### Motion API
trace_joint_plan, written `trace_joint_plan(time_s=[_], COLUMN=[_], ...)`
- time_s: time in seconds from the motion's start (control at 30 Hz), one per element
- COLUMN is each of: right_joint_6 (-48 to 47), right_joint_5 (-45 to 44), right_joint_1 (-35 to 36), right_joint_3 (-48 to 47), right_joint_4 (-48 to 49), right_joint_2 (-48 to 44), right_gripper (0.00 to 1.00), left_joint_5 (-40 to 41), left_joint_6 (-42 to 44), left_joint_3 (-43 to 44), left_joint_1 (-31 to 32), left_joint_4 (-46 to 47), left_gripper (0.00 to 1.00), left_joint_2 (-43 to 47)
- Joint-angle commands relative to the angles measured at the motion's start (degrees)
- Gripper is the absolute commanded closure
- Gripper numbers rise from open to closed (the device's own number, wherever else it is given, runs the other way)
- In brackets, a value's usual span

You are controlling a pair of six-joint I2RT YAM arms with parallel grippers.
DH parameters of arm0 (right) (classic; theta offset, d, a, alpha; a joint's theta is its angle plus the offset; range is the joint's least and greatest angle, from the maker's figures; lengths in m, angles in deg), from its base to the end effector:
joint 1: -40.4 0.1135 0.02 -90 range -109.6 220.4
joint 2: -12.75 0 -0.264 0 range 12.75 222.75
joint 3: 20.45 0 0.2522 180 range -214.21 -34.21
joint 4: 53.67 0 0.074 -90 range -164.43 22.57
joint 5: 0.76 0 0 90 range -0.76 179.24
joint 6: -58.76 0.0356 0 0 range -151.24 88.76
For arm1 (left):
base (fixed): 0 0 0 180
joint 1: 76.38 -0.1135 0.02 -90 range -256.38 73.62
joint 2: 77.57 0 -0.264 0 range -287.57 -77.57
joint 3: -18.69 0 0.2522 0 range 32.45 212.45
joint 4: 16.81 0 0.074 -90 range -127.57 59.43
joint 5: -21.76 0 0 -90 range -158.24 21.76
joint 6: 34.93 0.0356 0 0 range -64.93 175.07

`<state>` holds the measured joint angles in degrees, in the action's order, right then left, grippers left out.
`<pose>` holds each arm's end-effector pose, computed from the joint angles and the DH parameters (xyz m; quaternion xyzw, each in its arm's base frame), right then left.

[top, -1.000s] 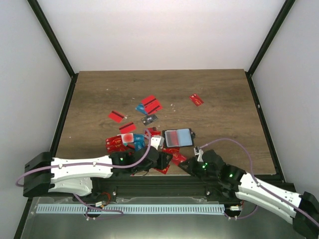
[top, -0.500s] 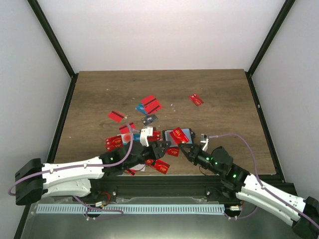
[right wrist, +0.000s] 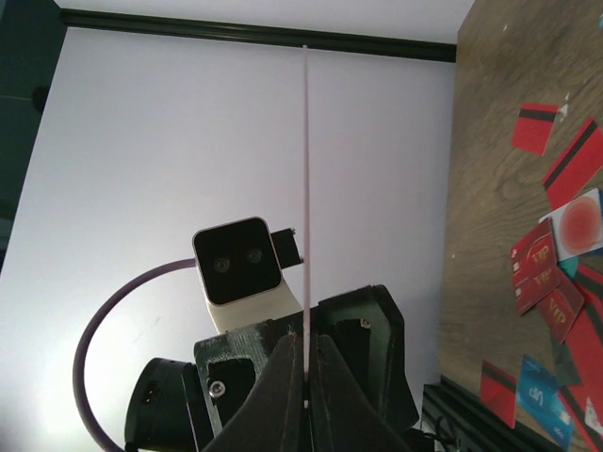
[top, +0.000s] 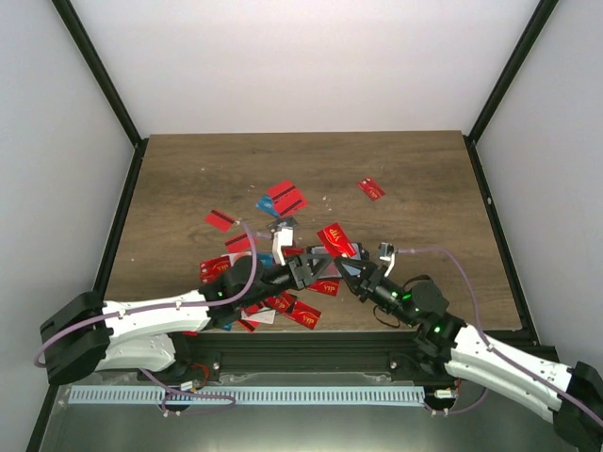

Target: Put the credit cards into the card holder

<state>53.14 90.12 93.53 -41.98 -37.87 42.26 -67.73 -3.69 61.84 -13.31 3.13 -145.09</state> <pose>0.0887 0.1192 0.2234 0.1714 0.6345 0.7043 0.2684 0.1172 -0.2299 0.2449 0.0246 0.7335 -0.5920 0.3330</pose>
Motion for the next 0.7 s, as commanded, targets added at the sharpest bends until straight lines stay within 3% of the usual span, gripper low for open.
trace_joint_plan(time_s=[0.0, 0.23, 0.5, 0.67], right_joint_6=[0.9, 1.0, 1.5, 1.5], right_joint_5=[1.5, 3.3, 4.6, 5.0], right_joint_1=[0.2, 0.2, 0.2, 0.2], right_joint_3=[-0.3, -0.2, 0.0, 0.6], right_joint_4=[7.1, 10.3, 11.6, 12.1], right_joint_2=[2.3, 4.9, 6.2, 6.3], right_gripper=[0.99, 0.99, 0.99, 0.99], left_joint_5=[-2.3, -2.0, -1.4, -1.3], left_joint_6=[0.8, 1.0, 0.7, 0.7], left_joint_3=[-0.1, 0.5, 0.9, 0.9], left_joint_1=[-0.9, -1.3, -1.5, -2.1], left_joint_4=[7.6, 9.0, 9.7, 10.1], left_gripper=[0.62, 0.73, 0.95, 0.96], left_joint_2=[-1.0, -2.2, -3.8, -4.3])
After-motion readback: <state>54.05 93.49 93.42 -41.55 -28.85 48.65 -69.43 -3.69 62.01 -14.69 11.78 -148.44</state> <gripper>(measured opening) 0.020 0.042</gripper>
